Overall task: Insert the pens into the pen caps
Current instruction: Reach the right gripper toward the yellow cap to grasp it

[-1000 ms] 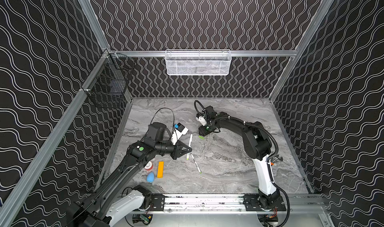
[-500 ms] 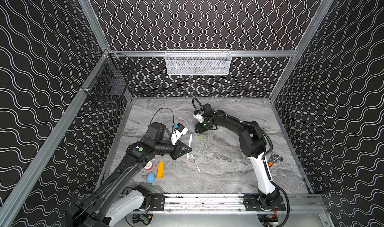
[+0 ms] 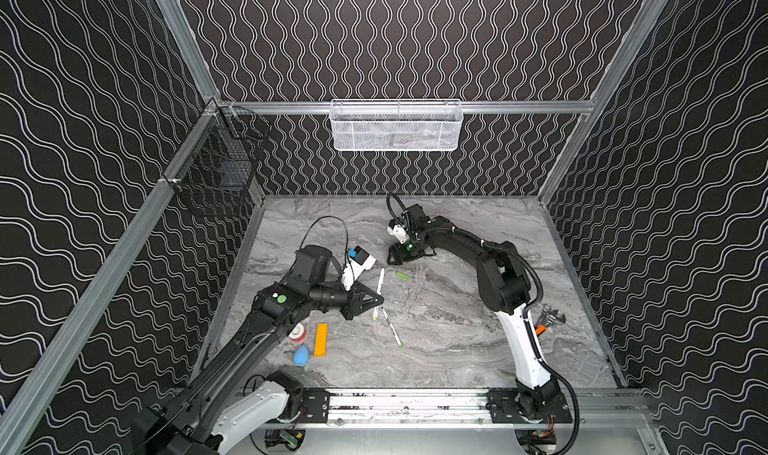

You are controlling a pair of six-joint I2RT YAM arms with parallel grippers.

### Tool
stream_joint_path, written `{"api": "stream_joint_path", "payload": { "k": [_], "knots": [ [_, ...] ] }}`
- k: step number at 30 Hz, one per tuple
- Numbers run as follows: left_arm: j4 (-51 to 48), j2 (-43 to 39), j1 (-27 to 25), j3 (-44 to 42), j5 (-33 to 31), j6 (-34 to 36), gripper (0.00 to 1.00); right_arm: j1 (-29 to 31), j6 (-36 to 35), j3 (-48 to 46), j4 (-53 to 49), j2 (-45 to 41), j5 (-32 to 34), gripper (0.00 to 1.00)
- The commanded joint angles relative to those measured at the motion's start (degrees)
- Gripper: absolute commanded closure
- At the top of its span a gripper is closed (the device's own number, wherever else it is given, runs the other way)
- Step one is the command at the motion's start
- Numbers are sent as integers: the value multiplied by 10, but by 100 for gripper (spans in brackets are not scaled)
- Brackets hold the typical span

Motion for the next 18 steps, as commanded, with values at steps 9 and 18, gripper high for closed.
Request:
{"api": "stream_joint_path", "payload": {
  "k": [9, 18],
  "knots": [
    [12, -2, 1, 3, 4, 12, 100, -12, 42, 61, -56, 41, 25, 30],
    [15, 2, 2, 4, 7, 13, 100, -24, 55, -44, 45, -68, -43, 30]
  ]
}}
